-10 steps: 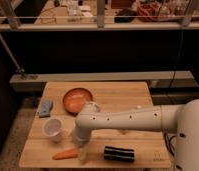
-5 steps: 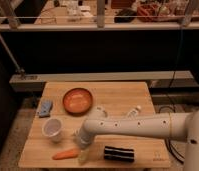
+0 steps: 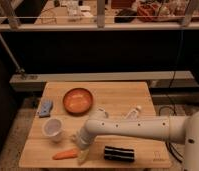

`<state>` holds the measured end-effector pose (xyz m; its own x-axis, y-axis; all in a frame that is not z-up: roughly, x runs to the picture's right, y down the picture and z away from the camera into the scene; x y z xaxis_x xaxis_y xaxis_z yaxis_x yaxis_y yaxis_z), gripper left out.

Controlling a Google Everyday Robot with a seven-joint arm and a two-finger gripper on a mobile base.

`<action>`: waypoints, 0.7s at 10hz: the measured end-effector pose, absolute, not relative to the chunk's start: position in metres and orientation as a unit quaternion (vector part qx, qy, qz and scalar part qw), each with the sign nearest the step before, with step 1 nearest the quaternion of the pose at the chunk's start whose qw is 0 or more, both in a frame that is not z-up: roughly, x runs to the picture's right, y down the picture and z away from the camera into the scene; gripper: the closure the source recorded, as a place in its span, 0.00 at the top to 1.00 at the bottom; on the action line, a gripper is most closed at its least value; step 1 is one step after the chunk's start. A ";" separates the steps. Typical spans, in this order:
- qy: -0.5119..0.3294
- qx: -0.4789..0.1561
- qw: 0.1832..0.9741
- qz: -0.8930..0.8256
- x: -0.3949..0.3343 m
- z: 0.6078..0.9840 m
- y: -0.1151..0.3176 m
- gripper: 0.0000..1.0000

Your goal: Place the pepper in the ceramic cup

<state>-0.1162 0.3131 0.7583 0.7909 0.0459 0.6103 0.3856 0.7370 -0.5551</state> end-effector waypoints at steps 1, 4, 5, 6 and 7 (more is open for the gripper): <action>-0.310 -0.351 0.878 -0.098 -0.117 0.759 0.314 0.70; -0.307 -0.350 0.879 -0.102 -0.117 0.761 0.316 0.42; -0.308 -0.347 0.880 -0.103 -0.116 0.760 0.315 0.30; -0.310 -0.344 0.881 -0.102 -0.116 0.759 0.316 0.21; -0.311 -0.340 0.882 -0.101 -0.114 0.759 0.316 0.12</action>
